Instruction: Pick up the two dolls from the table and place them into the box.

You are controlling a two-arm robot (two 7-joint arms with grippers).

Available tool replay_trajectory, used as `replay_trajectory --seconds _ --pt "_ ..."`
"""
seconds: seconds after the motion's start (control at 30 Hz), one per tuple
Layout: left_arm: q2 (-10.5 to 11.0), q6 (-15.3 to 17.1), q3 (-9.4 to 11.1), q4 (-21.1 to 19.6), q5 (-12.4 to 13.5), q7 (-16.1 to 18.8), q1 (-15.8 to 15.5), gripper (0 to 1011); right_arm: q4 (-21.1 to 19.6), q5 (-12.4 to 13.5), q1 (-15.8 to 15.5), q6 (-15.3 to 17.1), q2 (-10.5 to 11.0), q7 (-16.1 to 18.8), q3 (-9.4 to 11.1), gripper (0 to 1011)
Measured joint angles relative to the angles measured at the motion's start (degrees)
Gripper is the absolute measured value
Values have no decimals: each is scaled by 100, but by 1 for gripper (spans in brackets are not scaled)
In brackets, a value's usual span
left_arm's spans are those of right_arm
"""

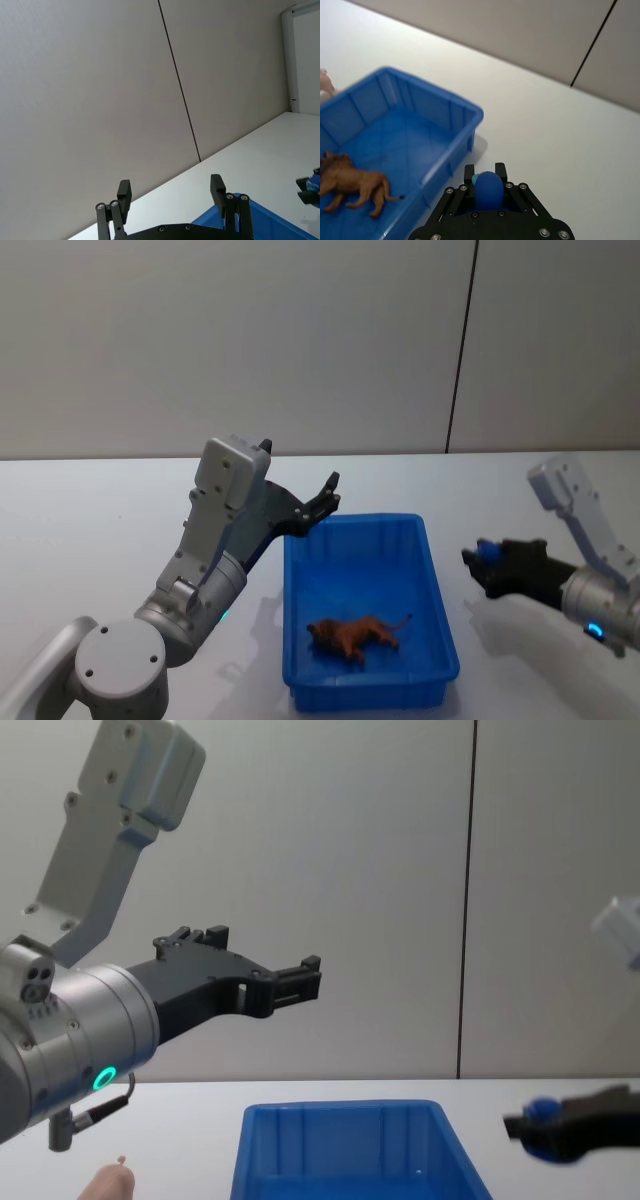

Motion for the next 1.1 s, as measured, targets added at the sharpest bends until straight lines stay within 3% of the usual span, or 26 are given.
replay_trajectory --seconds 0.4,0.63,0.9,1.1 --pt "0 0 0 0 0 0 0 1001 -422 106 220 -426 -48 259 31 183" --pt "0 0 0 0 0 0 0 1001 -570 196 433 -527 -152 618 -26 143" --pt "0 0 0 0 0 0 0 1001 -574 254 660 -345 -266 1055 -110 105" --pt "0 0 0 0 0 0 0 1001 -475 155 815 34 -323 1400 -204 85"
